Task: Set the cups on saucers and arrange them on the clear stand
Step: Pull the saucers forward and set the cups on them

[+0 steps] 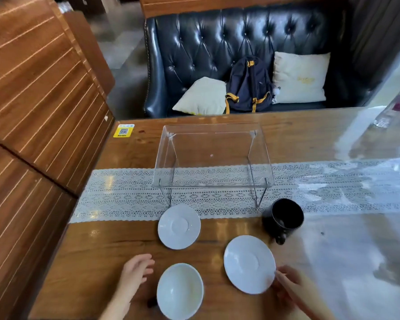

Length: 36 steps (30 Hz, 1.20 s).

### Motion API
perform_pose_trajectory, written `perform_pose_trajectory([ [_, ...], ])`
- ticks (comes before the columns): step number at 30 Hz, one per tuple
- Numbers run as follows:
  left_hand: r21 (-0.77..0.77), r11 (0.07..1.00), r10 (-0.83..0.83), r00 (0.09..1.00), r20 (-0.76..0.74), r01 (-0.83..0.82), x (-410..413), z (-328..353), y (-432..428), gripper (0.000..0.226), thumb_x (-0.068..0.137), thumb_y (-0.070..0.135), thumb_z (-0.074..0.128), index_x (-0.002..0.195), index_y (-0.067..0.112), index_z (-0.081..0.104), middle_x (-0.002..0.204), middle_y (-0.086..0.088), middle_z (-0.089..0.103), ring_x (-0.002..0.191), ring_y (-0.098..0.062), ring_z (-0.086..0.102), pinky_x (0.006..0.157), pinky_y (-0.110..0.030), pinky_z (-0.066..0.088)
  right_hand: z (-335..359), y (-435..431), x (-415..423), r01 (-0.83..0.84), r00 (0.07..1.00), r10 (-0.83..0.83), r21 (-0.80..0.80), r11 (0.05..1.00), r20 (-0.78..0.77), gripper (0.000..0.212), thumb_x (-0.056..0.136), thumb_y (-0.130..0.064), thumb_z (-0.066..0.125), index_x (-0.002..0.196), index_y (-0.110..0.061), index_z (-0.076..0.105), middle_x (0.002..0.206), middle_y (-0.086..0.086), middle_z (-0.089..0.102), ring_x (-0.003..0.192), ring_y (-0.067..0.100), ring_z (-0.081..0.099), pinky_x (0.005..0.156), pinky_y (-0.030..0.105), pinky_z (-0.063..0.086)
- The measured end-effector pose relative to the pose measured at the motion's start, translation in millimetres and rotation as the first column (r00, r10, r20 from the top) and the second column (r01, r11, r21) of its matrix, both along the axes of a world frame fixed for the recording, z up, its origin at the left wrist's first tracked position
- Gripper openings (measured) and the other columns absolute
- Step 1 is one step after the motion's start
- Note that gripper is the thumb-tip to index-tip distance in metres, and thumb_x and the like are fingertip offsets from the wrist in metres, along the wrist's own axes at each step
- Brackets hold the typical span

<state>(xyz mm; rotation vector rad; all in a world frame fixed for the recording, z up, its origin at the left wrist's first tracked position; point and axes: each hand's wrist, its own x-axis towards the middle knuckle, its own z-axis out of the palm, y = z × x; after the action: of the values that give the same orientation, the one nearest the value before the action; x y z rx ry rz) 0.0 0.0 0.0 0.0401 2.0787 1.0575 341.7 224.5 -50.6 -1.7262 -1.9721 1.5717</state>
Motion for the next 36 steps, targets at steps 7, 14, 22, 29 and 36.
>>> perform_pose_trajectory([
  [7,0.009,1.0,0.022,0.997,0.081,-0.023,-1.6,-10.1,61.5,0.015,0.093,0.013,0.051,0.105,0.005,0.055,0.093,-0.019,0.063,0.08,-0.028,0.061,0.068,-0.032,0.048,11.0,-16.6,-21.6,0.052,0.999,-0.053,-0.116,0.992,-0.005,0.011,0.084,-0.012,0.066,0.077,-0.003,0.068,0.047,0.007,0.064,0.043,0.022,0.059,0.046,0.023,0.043],
  [14,-0.003,0.999,0.052,0.993,0.11,-0.052,4.0,-22.2,64.8,0.011,0.092,0.004,0.049,0.097,0.002,0.059,0.081,-0.017,0.065,0.069,-0.024,0.062,0.064,-0.03,0.053,8.7,-22.8,-47.3,0.108,0.981,-0.129,-0.144,0.984,-0.144,0.02,0.09,-0.006,0.056,0.076,0.003,0.067,0.042,0.004,0.051,0.04,0.014,0.043,0.043,0.02,0.036],
  [22,-0.041,0.999,-0.016,0.996,0.083,0.019,3.4,-34.4,55.9,0.01,0.089,0.006,0.053,0.092,0.01,0.062,0.082,-0.015,0.069,0.072,-0.023,0.067,0.057,-0.027,0.052,4.2,-12.9,-85.1,0.293,0.92,-0.327,-0.173,0.94,-0.219,0.021,0.089,-0.006,0.058,0.069,-0.008,0.065,0.043,0.005,0.054,0.041,0.013,0.051,0.041,0.016,0.044],
  [29,-0.046,0.992,-0.121,0.99,-0.076,0.117,8.9,-36.1,58.8,0.028,0.086,0.001,0.054,0.105,0.012,0.037,0.07,-0.013,0.068,0.053,-0.02,0.064,0.051,-0.028,0.047,-1.1,-14.7,-86.6,0.375,0.892,-0.397,-0.135,0.917,-0.217,0.004,0.084,-0.01,0.065,0.084,-0.01,0.069,0.049,0.011,0.065,0.048,0.021,0.063,0.055,0.033,0.057],
  [36,-0.197,0.94,-0.314,0.933,-0.174,0.279,1.9,-33.1,62.2,0.027,0.087,0.011,0.055,0.109,0.011,0.038,0.065,-0.009,0.067,0.056,-0.021,0.063,0.058,-0.031,0.051,4.9,-11.1,-67.1,0.038,0.998,-0.031,0.136,0.99,-0.058,0.011,0.087,-0.022,0.059,0.095,-0.027,0.063,0.06,0.001,0.069,0.055,0.018,0.064,0.06,0.04,0.055],
])
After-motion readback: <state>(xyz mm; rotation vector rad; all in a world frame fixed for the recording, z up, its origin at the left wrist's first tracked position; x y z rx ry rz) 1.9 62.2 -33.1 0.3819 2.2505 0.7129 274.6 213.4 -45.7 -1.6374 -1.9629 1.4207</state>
